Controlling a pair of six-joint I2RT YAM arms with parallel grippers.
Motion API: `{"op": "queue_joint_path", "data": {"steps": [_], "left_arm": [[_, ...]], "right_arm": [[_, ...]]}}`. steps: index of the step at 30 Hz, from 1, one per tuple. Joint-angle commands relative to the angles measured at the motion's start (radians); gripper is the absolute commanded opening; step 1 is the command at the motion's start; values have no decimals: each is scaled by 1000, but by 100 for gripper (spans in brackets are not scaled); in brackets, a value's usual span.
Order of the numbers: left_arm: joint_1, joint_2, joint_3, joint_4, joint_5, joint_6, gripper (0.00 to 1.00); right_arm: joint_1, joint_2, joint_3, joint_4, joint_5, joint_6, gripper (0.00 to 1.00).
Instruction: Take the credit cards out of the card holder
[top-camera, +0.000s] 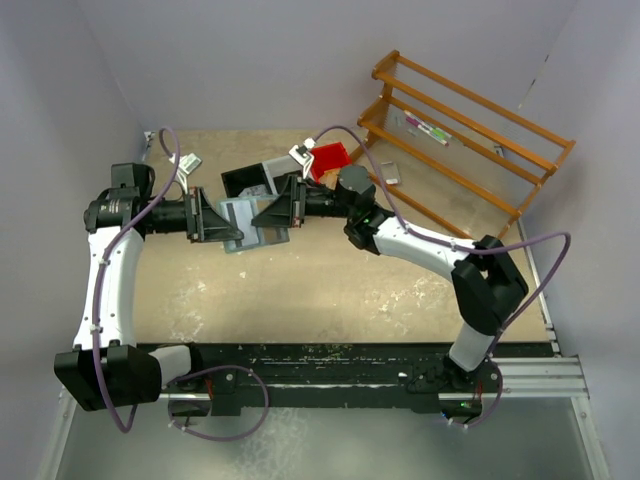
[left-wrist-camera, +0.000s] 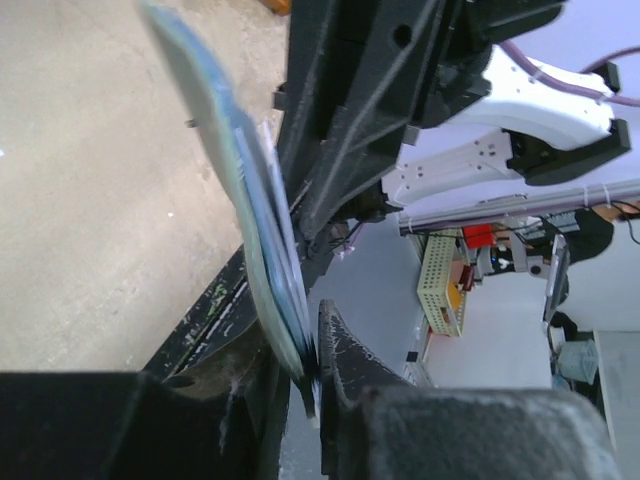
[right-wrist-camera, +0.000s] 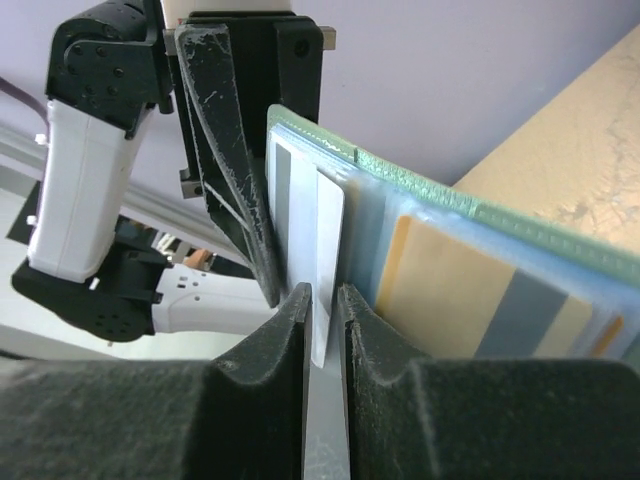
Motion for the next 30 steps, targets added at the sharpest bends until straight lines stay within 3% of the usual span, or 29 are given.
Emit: {"op": "queue_joint_path", "data": {"steps": [1, 8, 12, 17, 22, 25, 30], "left_arm": [[-18, -23, 7, 7, 152, 33, 23], [-18, -22, -11, -13, 280, 84, 23], [-18, -14, 11, -57, 318, 142, 14], [-18, -9, 49, -103, 303, 191, 5], [-18, -13, 50, -107, 283, 190, 3], [-18, -15, 56, -111, 277, 189, 4], [-18, -17, 66, -110, 263, 189, 4]], "right_arm": [[45, 19, 11, 259, -60, 130, 18], [58, 73, -22, 488, -77, 284, 15], [58, 91, -38, 562, -102, 339, 17], [58, 69, -57, 537, -137, 317, 26], [62, 48, -48, 433, -146, 243, 30], [68, 50, -31, 365, -138, 202, 30], [78, 64, -21, 325, -125, 172, 18]]}}
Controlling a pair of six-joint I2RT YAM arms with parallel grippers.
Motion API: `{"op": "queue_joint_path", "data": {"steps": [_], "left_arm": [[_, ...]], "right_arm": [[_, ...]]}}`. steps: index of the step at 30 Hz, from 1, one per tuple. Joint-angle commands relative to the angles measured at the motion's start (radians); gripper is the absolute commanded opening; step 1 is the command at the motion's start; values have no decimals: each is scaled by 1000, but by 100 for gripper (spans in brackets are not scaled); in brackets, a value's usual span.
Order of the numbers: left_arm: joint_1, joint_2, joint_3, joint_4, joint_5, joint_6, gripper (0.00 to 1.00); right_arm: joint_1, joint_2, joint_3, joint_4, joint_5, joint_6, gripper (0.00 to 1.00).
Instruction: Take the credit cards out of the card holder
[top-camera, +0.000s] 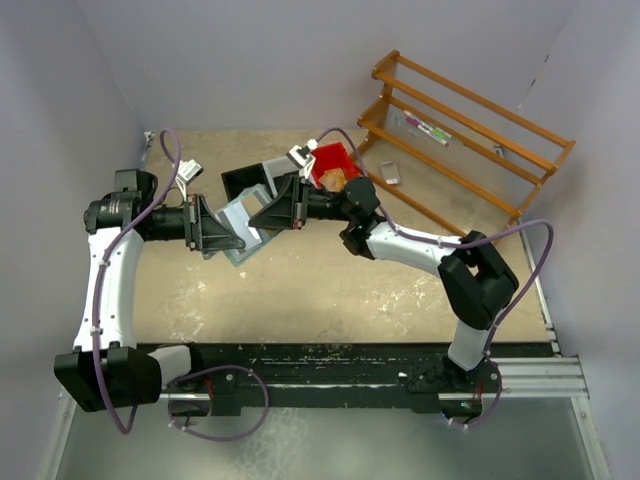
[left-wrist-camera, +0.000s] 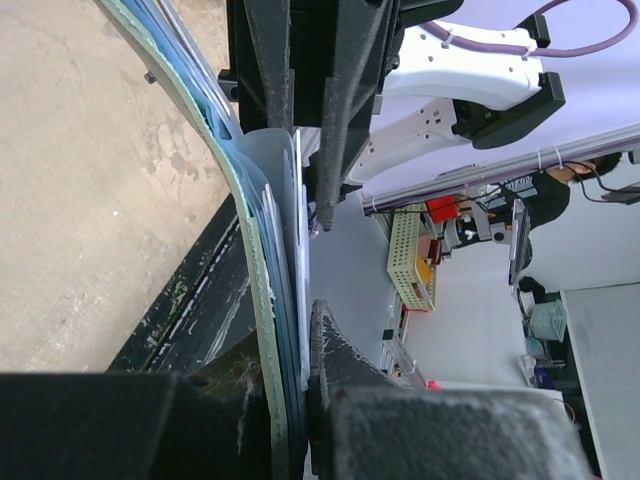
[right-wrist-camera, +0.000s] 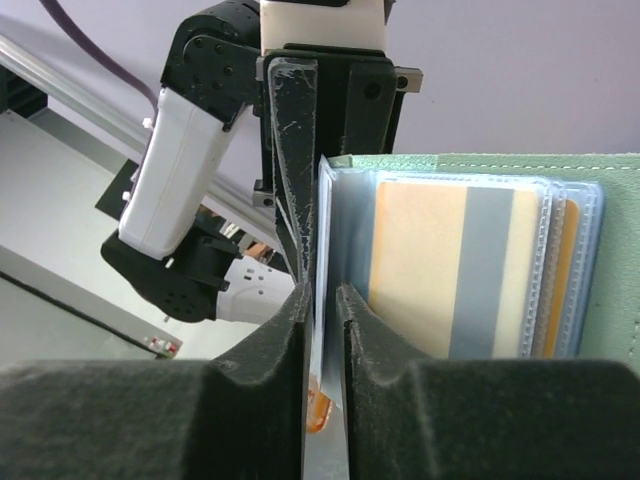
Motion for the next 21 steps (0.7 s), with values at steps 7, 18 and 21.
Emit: {"op": "queue_joint_path", "data": {"steps": [7, 18, 21], "left_arm": [[-15, -14, 67, 44, 119, 38, 24], [-15, -18, 68, 7, 185, 87, 14], [-15, -19, 67, 3, 195, 89, 12]], "right_arm": [[62, -4, 6, -56, -87, -62, 0], [2, -6, -73, 168, -55, 91, 0], [-5, -12, -92, 195, -54, 112, 0]]}}
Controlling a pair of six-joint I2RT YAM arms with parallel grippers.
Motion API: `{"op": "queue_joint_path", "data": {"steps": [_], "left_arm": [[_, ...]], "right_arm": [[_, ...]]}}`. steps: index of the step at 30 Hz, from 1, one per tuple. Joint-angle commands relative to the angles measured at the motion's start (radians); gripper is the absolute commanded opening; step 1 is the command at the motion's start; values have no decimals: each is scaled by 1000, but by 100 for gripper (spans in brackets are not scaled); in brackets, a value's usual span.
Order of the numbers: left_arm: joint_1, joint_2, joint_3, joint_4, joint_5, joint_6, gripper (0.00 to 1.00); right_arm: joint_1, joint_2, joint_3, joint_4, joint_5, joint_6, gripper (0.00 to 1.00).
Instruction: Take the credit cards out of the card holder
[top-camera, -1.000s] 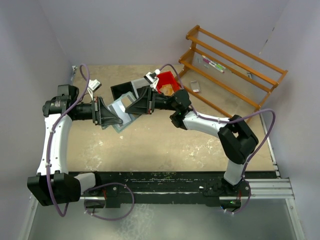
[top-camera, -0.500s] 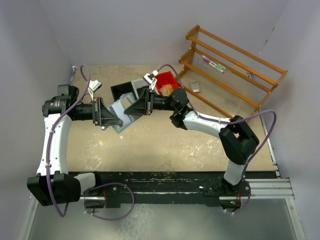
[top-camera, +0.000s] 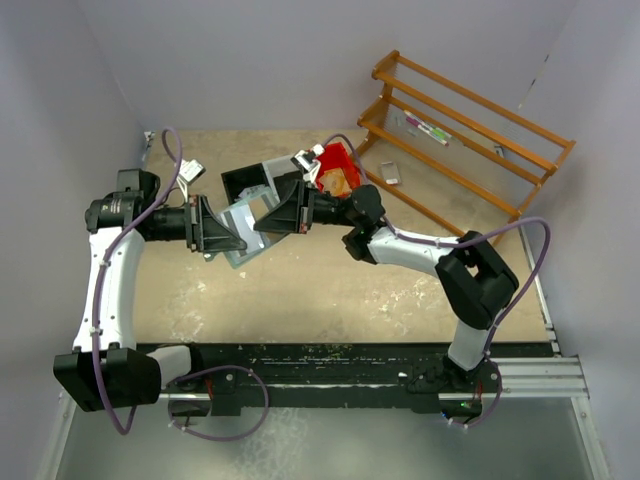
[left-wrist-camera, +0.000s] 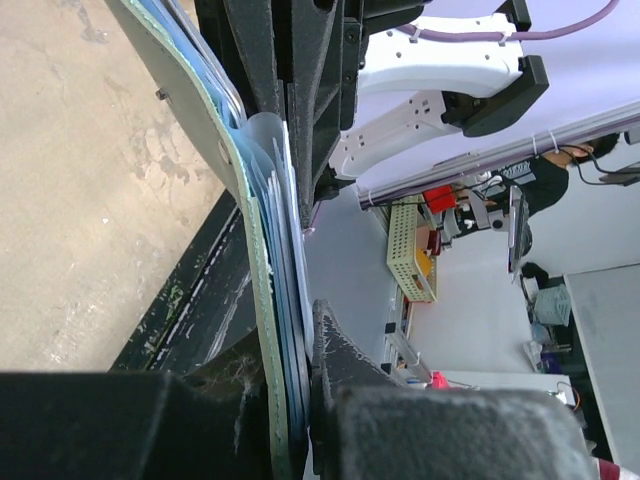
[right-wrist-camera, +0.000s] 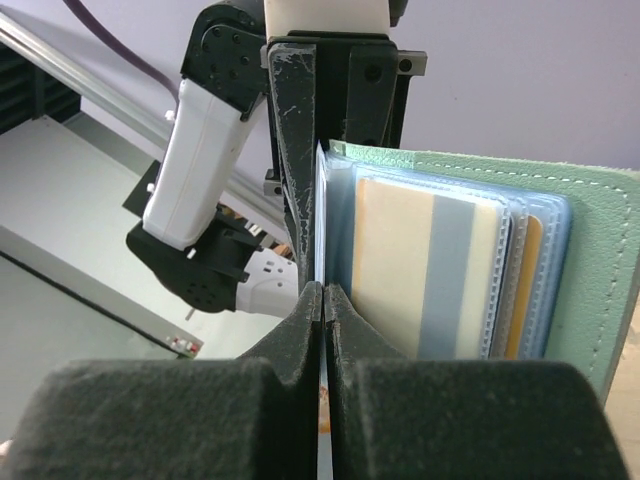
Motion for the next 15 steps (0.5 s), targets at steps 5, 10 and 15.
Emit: {"op": "queue_joint_path", "data": {"steps": [5, 10, 15], "left_arm": [[-4, -18, 55, 34, 174, 43, 14], [-4, -14, 60, 34, 163, 38, 15], [-4, -12, 68, 33, 156, 37, 14]], "right_arm": [[-9, -34, -56, 58, -38, 25, 0], [-6, -51, -33, -41, -3, -17, 3], [22, -33, 2, -85, -5, -45, 30]]}}
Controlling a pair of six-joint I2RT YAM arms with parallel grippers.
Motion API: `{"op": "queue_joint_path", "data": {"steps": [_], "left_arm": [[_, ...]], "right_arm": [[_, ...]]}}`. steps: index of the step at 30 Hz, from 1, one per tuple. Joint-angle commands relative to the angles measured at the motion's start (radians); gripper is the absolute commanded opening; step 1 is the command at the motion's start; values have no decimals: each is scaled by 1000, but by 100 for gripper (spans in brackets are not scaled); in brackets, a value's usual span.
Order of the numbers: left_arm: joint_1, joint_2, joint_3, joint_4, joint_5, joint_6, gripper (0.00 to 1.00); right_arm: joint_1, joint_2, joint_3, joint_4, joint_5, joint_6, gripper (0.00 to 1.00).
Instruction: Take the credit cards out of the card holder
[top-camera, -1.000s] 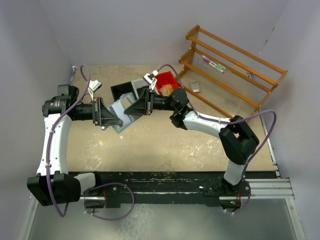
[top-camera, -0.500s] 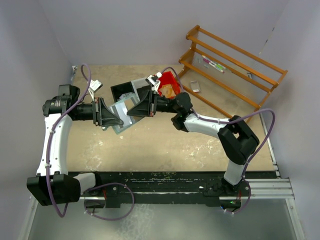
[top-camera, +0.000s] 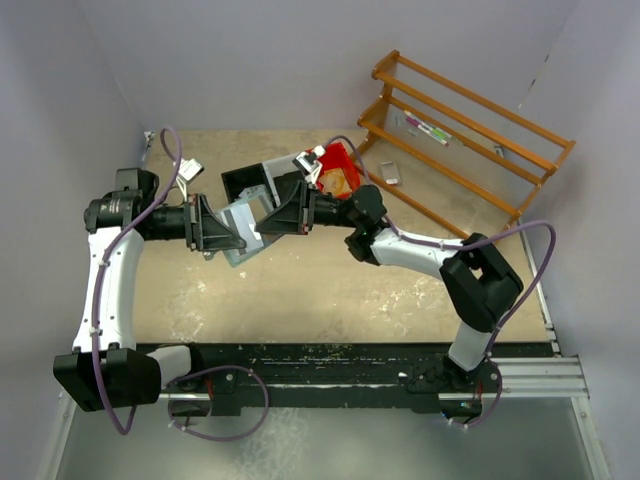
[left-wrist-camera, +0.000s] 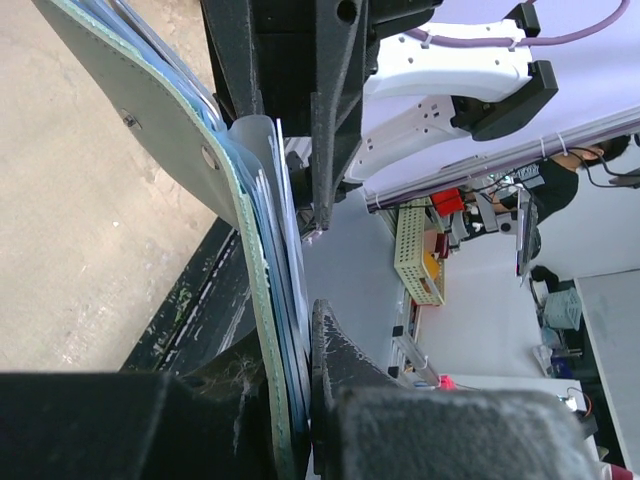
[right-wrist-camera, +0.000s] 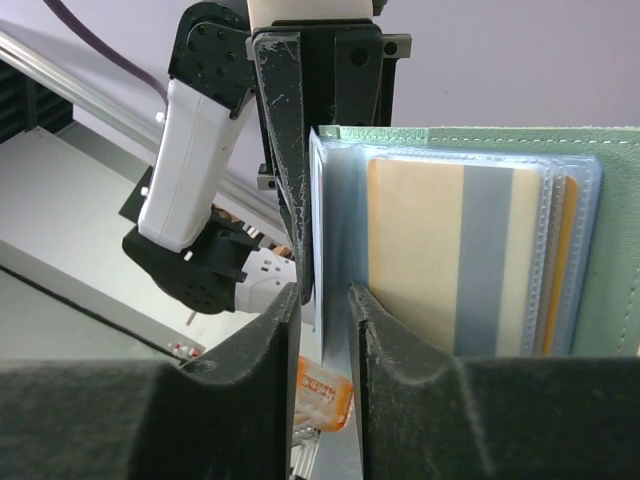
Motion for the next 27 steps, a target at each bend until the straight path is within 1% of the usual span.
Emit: {"op": "queue_joint_path", "data": {"steps": [1, 5, 8, 12, 19, 22, 27], "left_arm": [[0, -13, 61, 28, 155, 26, 14], [0, -10, 61, 28, 139, 25, 14], [0, -10, 64, 23, 131, 25, 14], [0, -10, 64, 15, 126, 35, 15], [-1, -7, 73, -22, 110, 77, 17], [-1, 2, 82, -66, 100, 121, 19], [-2, 32, 113, -187, 99, 248, 21]], "right_arm": [[29, 0, 41, -66, -24, -55, 31], [43, 31, 66, -73, -34, -52, 31], [48, 56, 83, -45, -57, -27, 30], [49, 85, 120, -24, -106, -1, 24], [33, 106, 187, -1, -206, 24, 0], [17, 108, 208, 6, -246, 39, 0], [-16, 101, 229, -20, -291, 43, 0]]}}
